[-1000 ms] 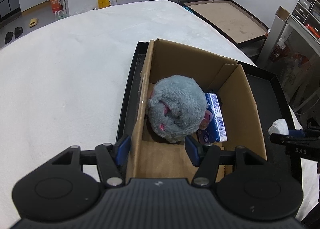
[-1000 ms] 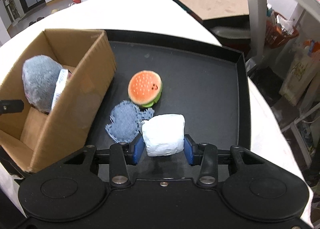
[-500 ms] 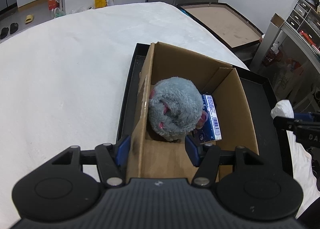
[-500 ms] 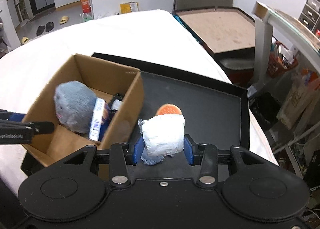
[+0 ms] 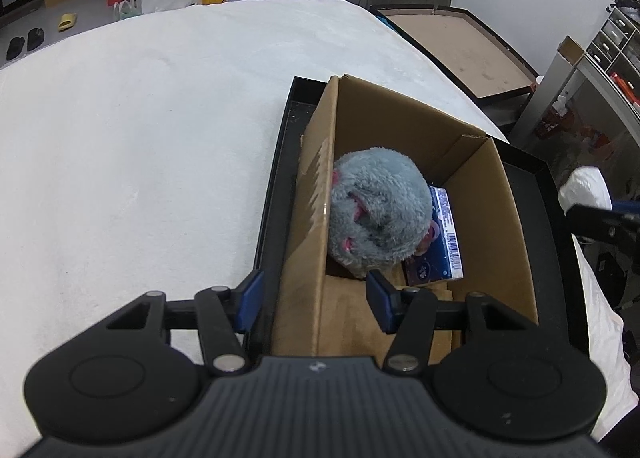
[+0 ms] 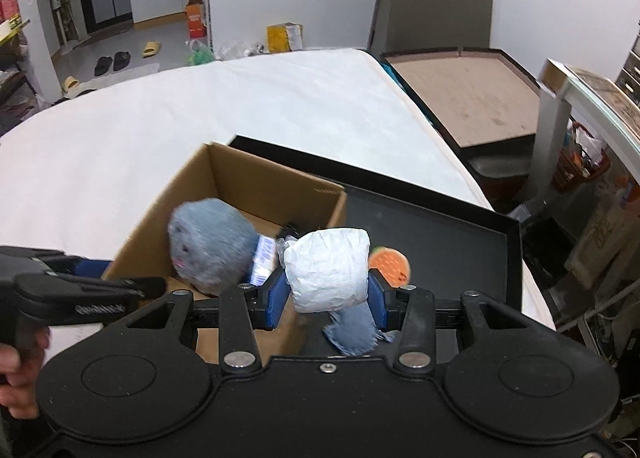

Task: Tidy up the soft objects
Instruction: 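Carry the white cloth into the box and open the right gripper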

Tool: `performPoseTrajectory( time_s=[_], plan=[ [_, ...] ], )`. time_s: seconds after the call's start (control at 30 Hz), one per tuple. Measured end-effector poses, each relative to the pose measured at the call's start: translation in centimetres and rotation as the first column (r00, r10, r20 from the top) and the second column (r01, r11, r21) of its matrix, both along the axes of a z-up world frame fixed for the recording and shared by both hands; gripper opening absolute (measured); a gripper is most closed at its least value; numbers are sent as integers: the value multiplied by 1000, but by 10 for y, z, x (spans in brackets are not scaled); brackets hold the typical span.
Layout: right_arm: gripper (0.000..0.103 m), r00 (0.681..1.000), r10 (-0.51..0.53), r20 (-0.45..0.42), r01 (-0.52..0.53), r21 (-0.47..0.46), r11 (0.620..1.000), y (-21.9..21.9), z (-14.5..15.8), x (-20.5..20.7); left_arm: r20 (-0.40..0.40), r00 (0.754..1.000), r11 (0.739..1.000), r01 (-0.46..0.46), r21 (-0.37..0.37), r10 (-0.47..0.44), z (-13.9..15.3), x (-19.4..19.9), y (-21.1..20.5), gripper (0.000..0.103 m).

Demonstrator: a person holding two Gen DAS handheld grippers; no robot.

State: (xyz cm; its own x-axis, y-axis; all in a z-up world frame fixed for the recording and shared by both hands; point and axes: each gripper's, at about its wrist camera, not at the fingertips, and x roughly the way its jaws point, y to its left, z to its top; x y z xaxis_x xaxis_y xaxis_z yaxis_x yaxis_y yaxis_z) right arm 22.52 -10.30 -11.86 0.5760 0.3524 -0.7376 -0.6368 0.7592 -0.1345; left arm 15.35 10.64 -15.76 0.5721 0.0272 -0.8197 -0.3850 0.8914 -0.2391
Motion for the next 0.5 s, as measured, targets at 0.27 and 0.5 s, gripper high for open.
performPoseTrajectory(
  time_s=[0.27, 0.5],
  plan=[
    [41, 999, 46, -12, -45, 29, 999, 25, 6, -15, 0, 1000, 1000, -9, -2, 9, -7, -2, 3, 19],
    [41, 997, 66, -34, -65, 33, 997, 38, 0, -23, 1, 1000, 1000, -16, -8, 16, -7, -3, 7, 19]
  ],
)
